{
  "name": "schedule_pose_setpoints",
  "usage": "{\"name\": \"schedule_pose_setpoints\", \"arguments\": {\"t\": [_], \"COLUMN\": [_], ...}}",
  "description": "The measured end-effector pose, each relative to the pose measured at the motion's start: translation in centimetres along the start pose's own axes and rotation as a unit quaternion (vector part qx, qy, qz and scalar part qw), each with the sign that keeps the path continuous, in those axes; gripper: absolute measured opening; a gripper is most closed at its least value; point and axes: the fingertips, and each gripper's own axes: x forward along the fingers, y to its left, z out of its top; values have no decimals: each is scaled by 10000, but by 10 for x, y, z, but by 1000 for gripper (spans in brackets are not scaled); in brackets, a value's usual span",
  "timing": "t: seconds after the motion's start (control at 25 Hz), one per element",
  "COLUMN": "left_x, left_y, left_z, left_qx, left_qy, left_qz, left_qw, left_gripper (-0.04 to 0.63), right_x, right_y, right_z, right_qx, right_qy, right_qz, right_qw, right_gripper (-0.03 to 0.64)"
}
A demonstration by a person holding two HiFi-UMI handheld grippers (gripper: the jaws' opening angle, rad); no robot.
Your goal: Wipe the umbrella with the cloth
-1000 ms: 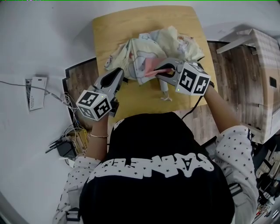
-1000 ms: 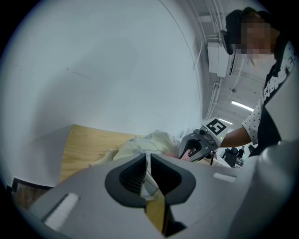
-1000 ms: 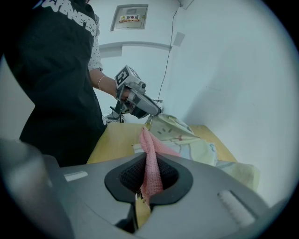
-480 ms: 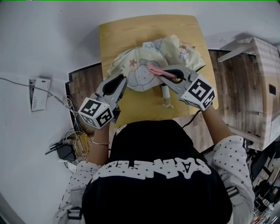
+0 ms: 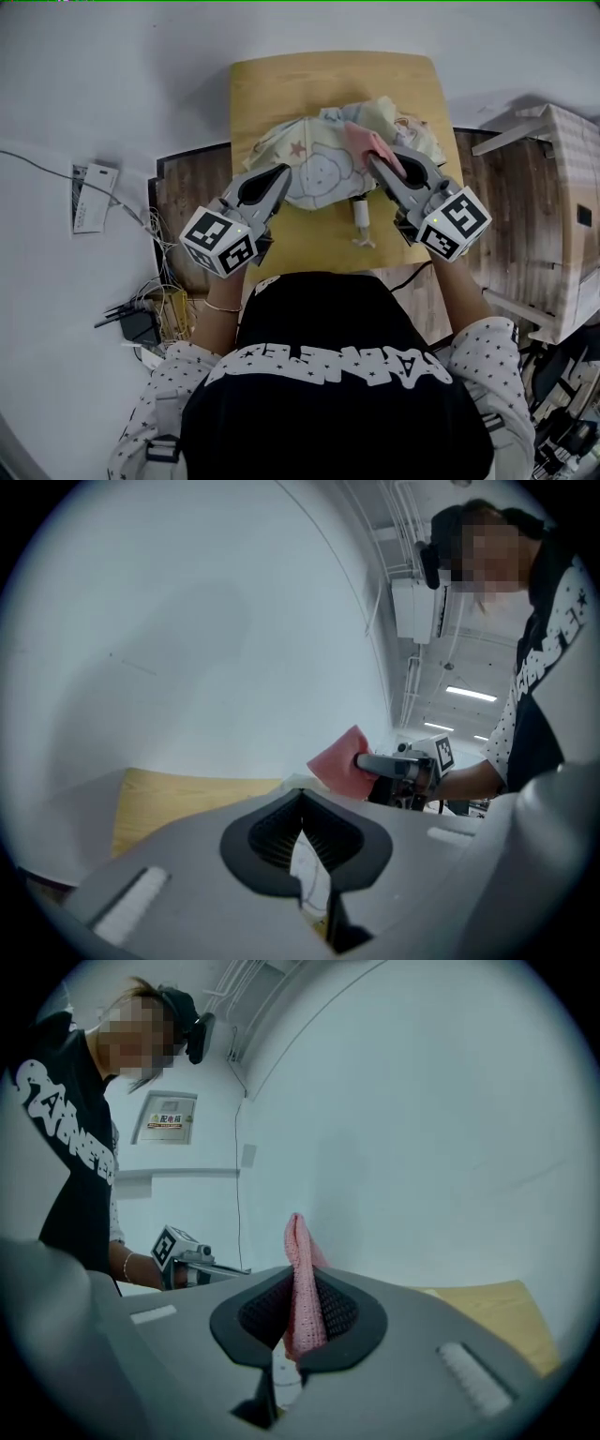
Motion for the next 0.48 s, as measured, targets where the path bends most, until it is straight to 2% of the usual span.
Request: {"name": "schedule_pose_setpoints", "arguments": {"t": [0.24,0.48], "left_x": [3,2], "left_y": [-6,-6], "left_z": [6,6], "left_qx": [96,127], "left_qy": [-29,-2], "left_qz": [-77,-71], "left_qw": [9999,9999], "left_gripper": [2,2], "right_x": [-4,-1], "right_y": [0,8], "right_z": [1,1], "right_qx": [-65,-257], "right_qy": [-6,60], "right_qz": [-86,30], "right_qw": [9999,9996], "right_gripper": [29,29]}}
